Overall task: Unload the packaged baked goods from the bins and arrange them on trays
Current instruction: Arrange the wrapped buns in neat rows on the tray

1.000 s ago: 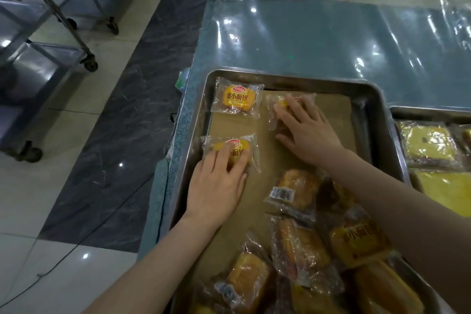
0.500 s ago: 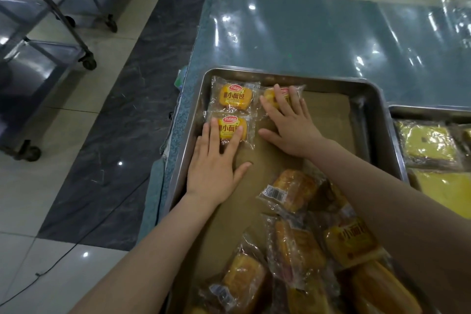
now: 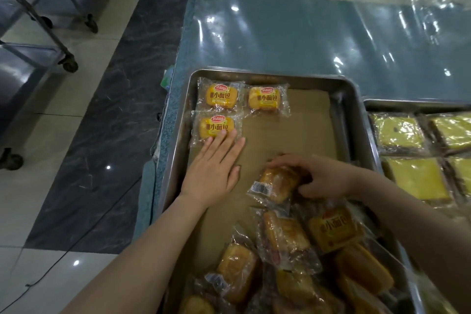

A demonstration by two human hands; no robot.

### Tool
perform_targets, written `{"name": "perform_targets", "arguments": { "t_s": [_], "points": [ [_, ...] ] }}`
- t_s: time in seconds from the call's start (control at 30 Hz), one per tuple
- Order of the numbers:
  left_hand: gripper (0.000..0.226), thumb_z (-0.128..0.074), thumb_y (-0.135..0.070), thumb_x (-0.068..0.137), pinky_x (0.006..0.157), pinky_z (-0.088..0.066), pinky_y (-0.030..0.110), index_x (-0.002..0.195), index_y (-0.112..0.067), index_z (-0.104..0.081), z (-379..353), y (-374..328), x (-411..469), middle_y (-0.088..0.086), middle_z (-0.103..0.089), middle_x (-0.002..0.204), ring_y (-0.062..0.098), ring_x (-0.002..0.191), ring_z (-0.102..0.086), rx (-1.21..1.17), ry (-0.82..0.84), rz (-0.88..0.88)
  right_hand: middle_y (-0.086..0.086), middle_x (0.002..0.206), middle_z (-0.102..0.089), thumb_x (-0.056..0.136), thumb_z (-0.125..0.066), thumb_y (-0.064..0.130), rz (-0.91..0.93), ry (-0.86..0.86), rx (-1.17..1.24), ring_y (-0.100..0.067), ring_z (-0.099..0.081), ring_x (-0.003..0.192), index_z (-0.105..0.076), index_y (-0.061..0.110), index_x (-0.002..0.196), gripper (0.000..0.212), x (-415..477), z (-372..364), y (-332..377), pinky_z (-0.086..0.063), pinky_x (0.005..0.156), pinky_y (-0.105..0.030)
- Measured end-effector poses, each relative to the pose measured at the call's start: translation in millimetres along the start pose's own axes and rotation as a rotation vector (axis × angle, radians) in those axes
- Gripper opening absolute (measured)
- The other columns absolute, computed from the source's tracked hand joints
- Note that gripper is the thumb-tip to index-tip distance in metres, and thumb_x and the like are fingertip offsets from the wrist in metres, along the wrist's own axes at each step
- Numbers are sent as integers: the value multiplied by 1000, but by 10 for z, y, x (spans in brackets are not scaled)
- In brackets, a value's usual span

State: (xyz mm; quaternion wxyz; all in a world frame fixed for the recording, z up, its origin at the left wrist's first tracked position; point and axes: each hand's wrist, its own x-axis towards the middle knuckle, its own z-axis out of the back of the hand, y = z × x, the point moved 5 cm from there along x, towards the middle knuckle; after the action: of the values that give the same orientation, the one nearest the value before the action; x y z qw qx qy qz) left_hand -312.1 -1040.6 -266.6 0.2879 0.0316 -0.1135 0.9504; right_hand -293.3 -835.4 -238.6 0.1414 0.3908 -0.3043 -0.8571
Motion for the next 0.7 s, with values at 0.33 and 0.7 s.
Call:
{"name": "perform_targets", "arguments": {
  "t_s": [0.33,0.7],
  "points": [
    [55,-45,-29,94,117,-2,38,146,-18,-29,-8,27,19,6,-22,155,21,144,-8,-28,36,35,15,101,-58,89,-60,38,-85,-449,163,-4,-58,91,-52,29,116,30,99,220,-159,-43,70,-18],
    [53,-42,-28,95,117,-8,40,145,-16,-34,-24,42,26,7,-28,153,24,143,-16,-39,9,50,4,137,-46,88,-60,32,-213,-780,-38,-20,-46,122,-40,34,137,53,76,356,-303,-43,97,-38]
  ]
}}
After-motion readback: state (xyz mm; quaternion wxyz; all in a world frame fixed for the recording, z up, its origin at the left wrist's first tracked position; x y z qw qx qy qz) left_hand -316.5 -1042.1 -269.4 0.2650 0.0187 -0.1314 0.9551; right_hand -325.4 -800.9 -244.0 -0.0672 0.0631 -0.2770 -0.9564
